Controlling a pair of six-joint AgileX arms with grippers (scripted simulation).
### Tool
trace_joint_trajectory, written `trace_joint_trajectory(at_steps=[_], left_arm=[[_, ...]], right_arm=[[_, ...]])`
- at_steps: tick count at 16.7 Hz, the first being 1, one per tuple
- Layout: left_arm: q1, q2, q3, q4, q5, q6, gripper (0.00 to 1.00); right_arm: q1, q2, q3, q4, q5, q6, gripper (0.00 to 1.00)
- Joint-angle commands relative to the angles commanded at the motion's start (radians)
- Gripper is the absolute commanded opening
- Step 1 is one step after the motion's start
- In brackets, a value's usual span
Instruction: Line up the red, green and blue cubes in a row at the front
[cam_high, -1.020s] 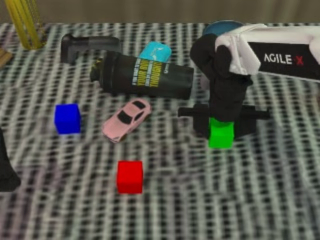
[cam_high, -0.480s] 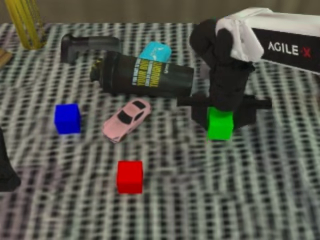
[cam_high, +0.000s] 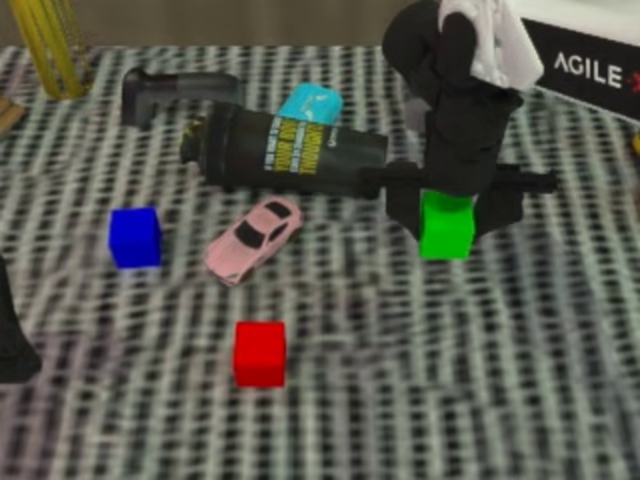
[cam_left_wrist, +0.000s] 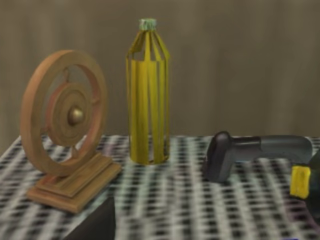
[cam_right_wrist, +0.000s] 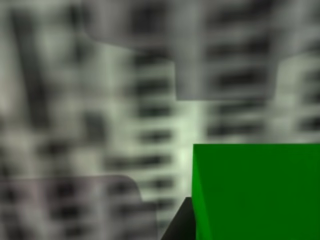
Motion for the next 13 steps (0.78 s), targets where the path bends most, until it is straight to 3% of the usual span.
trace_joint_trajectory(at_steps=[3, 9, 13], left_arm=[[0.0, 0.0, 0.0, 0.0, 0.0, 0.0, 1.0], [0.0, 0.0, 0.0, 0.0, 0.0, 0.0, 1.0], [0.0, 0.0, 0.0, 0.0, 0.0, 0.0, 1.0]], right_arm=[[0.041, -0.023, -0.017, 0.002, -0.002, 0.035, 0.0], [0.269, -0.128, -0.121, 0.0, 0.002, 0.211, 0.0], [0.298, -0.143, -0.141, -0.002, 0.002, 0.239, 0.0]])
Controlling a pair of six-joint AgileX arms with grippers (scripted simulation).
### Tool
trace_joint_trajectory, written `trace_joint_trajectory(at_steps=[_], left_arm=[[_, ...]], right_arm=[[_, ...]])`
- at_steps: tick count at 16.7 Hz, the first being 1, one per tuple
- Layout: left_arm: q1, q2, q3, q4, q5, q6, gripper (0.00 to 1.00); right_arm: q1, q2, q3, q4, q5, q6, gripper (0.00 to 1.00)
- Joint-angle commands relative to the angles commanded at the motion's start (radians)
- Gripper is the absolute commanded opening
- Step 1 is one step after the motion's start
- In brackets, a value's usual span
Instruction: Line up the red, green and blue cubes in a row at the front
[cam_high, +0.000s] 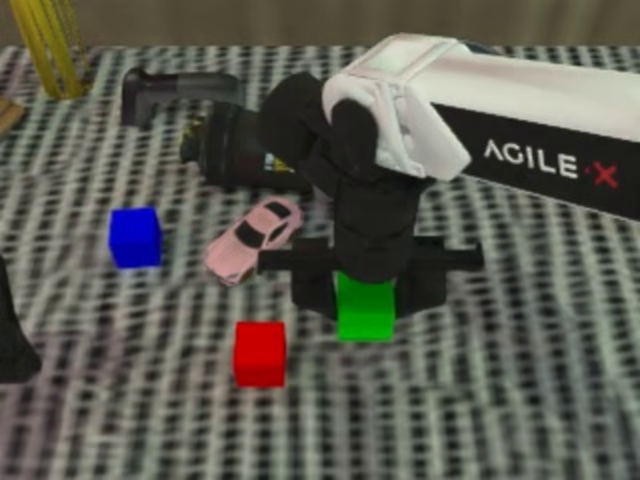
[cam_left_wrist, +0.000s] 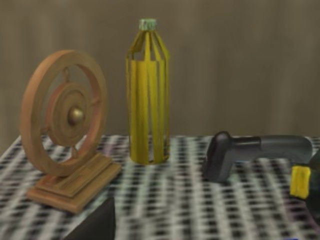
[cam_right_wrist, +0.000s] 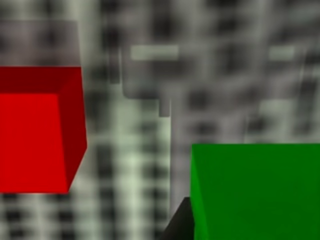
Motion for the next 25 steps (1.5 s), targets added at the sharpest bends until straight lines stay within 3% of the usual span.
trace_joint_trajectory(at_steps=[11, 16, 25], left_arm=[[0.0, 0.0, 0.0, 0.0, 0.0, 0.0, 1.0], [0.0, 0.0, 0.0, 0.0, 0.0, 0.0, 1.0], [0.0, 0.0, 0.0, 0.0, 0.0, 0.0, 1.0]], right_arm=[[-0.001, 0.077, -0.151, 0.225, 0.0, 0.001, 0.0], [0.0, 0.08, -0.16, 0.24, 0.001, 0.001, 0.0], [0.0, 0.08, -0.16, 0.24, 0.001, 0.001, 0.68]])
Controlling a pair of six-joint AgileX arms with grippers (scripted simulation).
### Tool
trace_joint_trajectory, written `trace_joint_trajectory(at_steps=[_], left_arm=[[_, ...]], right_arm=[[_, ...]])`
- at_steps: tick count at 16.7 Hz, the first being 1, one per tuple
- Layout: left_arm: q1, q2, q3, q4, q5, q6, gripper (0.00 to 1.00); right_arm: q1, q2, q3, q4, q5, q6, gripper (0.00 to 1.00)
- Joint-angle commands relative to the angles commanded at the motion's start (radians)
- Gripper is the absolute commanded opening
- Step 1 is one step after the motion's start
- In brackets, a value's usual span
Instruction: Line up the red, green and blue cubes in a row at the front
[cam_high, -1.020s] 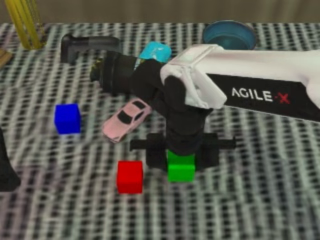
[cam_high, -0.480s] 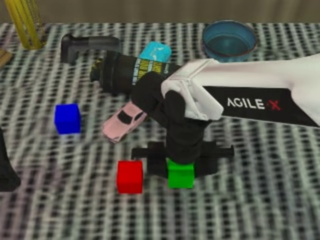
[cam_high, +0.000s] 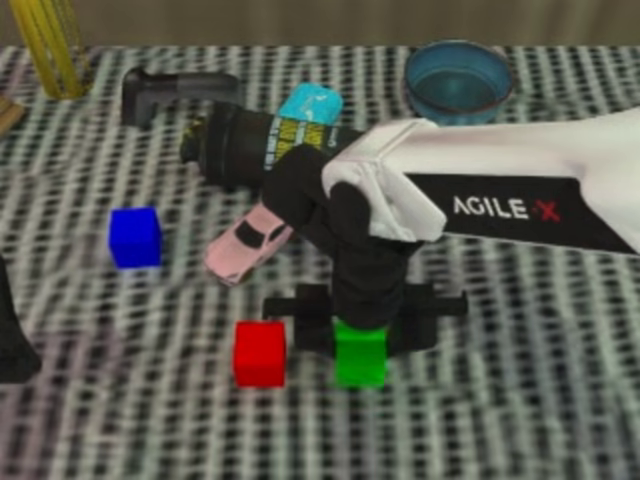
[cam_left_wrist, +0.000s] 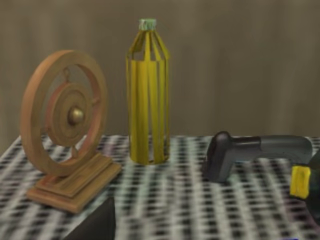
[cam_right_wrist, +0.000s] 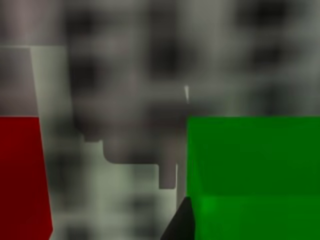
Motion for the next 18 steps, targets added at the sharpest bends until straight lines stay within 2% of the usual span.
trace_joint_trajectory(at_steps=[4, 5, 14, 18], left_arm=[[0.0, 0.0, 0.0, 0.0, 0.0, 0.0, 1.0], [0.0, 0.0, 0.0, 0.0, 0.0, 0.0, 1.0], [0.0, 0.0, 0.0, 0.0, 0.0, 0.0, 1.0], [0.0, 0.0, 0.0, 0.0, 0.0, 0.0, 1.0]], right_arm=[[0.0, 0.0, 0.0, 0.0, 0.0, 0.0, 0.98], [0.0, 0.0, 0.0, 0.0, 0.0, 0.0, 1.0], [-0.001, -0.002, 0.003, -0.003, 0.0, 0.0, 1.0], [0.006, -0.036, 0.075, -0.098, -0.002, 0.0, 1.0]])
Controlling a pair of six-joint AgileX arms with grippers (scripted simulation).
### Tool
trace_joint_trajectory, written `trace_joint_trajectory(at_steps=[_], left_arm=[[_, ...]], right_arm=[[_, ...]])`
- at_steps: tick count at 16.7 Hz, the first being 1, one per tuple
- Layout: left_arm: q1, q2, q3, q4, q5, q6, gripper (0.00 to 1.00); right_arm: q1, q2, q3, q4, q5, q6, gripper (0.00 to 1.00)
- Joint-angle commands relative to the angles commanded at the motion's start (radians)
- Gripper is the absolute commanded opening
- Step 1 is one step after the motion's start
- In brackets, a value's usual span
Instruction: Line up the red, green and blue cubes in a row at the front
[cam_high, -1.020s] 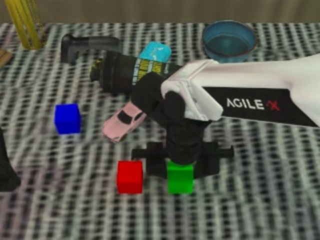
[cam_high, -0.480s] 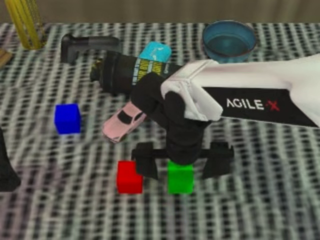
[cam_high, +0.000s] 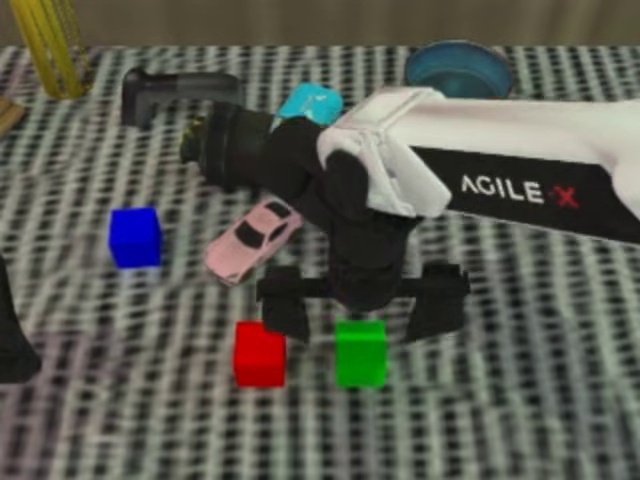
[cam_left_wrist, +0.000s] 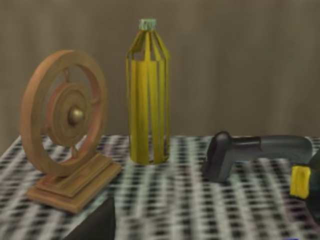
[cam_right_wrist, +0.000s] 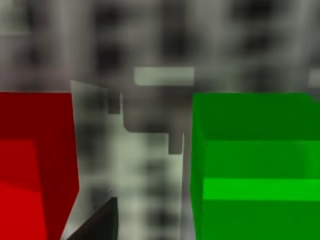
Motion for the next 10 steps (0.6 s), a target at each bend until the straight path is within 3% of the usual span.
trace_joint_trajectory(at_steps=[4, 10], left_arm=[[0.0, 0.0, 0.0, 0.0, 0.0, 0.0, 1.0], [0.0, 0.0, 0.0, 0.0, 0.0, 0.0, 1.0]], right_arm=[[0.004, -0.039, 0.078, -0.129, 0.002, 0.001, 1.0], [-0.001, -0.04, 0.085, -0.141, 0.001, 0.0, 1.0]])
